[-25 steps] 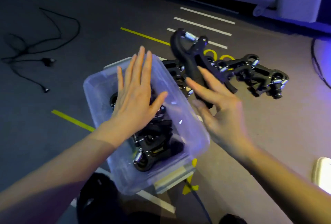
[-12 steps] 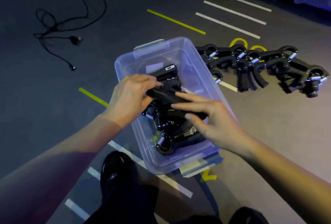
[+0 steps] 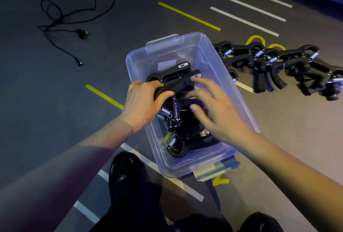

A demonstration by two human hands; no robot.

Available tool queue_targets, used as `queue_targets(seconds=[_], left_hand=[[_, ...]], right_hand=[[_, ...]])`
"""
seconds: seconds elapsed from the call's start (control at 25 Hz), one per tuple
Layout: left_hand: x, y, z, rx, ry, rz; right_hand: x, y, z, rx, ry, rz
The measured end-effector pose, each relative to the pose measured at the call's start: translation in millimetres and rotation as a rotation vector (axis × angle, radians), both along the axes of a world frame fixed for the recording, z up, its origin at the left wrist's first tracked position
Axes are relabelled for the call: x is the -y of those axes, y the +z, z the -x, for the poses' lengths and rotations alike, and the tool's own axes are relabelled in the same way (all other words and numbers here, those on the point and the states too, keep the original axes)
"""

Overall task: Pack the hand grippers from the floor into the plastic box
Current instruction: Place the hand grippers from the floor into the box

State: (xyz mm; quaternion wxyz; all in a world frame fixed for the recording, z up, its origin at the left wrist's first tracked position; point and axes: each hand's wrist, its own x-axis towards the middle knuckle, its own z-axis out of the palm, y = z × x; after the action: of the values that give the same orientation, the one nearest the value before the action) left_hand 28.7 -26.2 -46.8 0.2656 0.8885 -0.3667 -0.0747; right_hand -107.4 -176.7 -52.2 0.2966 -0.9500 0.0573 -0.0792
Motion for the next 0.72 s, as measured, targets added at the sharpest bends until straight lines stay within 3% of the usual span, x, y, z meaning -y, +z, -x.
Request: queue_targets(seconds=[0.16, 0.36, 0.72], left_hand=[[-1.9, -7.3, 0.8, 0.016, -0.007, -0.071], [-1.2, -4.9, -1.2, -0.032, -0.021, -0.088], [-6.6, -18.0, 8.9, 0.172, -0.005, -0.226]], right_hand=[[1.0, -6.4, -1.6, -0.232, 0.101, 0.038], [1.3, -10.0, -0.1, -0.322, 0.234, 0.047], [-2.6, -29.3, -22.7, -0.478, 0.268, 0.061]])
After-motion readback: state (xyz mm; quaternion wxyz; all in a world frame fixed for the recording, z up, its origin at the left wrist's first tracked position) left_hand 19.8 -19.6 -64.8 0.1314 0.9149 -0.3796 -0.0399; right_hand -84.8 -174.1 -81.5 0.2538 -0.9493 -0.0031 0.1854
